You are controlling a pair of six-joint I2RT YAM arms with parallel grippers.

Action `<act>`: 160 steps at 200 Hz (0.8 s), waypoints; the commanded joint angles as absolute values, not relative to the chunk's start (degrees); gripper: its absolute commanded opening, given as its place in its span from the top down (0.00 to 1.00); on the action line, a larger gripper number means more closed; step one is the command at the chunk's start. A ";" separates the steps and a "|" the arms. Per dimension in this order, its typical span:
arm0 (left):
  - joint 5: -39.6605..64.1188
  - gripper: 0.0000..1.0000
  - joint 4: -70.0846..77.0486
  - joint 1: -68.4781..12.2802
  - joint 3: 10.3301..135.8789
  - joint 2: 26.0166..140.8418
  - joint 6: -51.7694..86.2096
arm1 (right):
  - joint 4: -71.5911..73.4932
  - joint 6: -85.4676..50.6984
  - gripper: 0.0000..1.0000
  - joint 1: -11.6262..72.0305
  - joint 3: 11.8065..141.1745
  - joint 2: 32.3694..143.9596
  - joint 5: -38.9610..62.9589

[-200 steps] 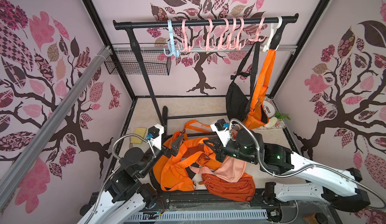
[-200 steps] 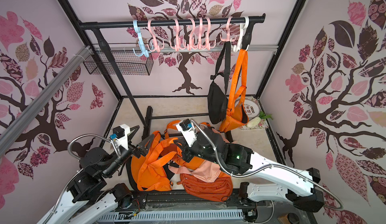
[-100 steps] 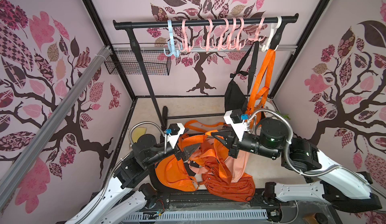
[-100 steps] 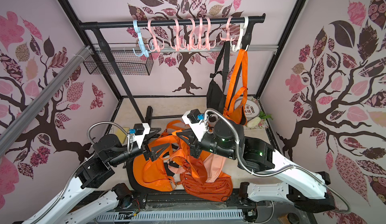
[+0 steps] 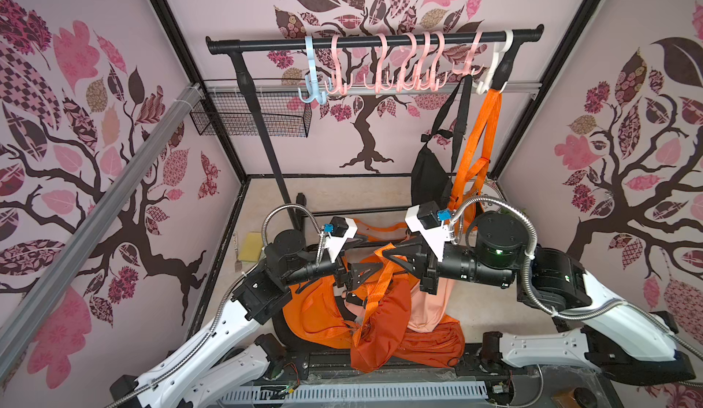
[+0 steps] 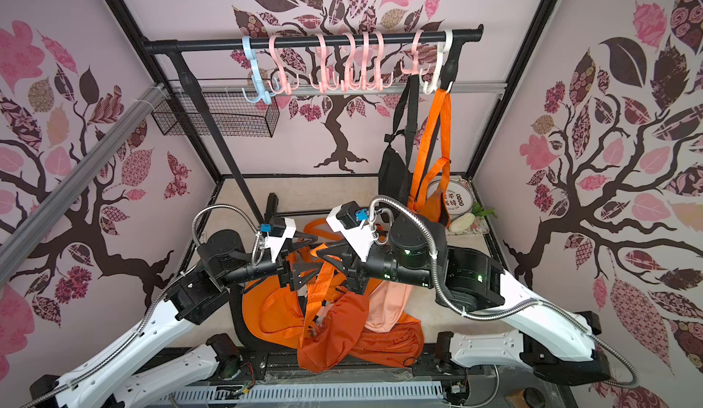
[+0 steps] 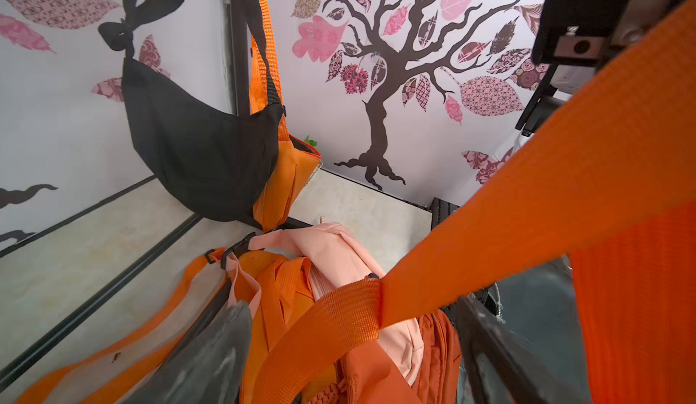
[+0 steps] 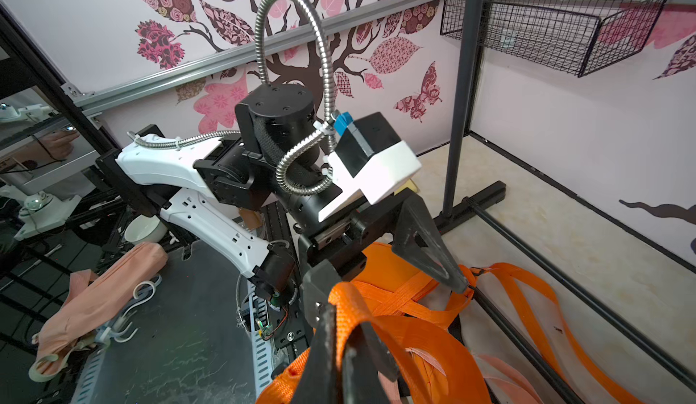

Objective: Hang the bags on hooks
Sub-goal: Pick up the bag from the bag.

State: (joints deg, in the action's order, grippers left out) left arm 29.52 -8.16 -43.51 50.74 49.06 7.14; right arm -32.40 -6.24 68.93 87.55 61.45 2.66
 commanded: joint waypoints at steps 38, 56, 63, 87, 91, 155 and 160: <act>34.67 0.12 -2.18 -44.84 48.94 45.27 12.75 | -31.66 -5.72 1.00 68.80 85.98 59.77 -4.12; 36.40 0.12 -0.01 -45.15 47.78 45.85 14.84 | -30.93 -5.64 1.00 68.76 86.12 60.14 -2.87; 36.35 0.12 0.08 -45.58 47.70 46.33 15.04 | -30.88 -5.65 1.00 68.76 86.49 60.50 -2.01; 34.28 0.12 -0.04 -46.81 47.64 47.12 13.69 | -31.20 -5.45 1.00 68.81 87.76 61.82 2.21; 33.74 0.12 -0.23 -46.77 47.70 47.32 13.36 | -31.26 -5.37 1.00 68.76 87.96 61.87 3.20; 25.11 0.12 -6.23 -46.78 50.52 47.09 5.99 | -33.12 -4.96 1.00 68.73 87.33 59.88 14.26; 24.90 0.12 -6.06 -46.76 50.62 47.09 5.98 | -33.02 -5.07 1.00 68.75 86.94 59.78 14.19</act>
State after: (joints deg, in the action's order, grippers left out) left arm 28.03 -5.32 -46.65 49.54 47.94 8.75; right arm -32.47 -5.96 68.84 85.56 61.17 10.59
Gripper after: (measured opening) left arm 0.878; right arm 0.055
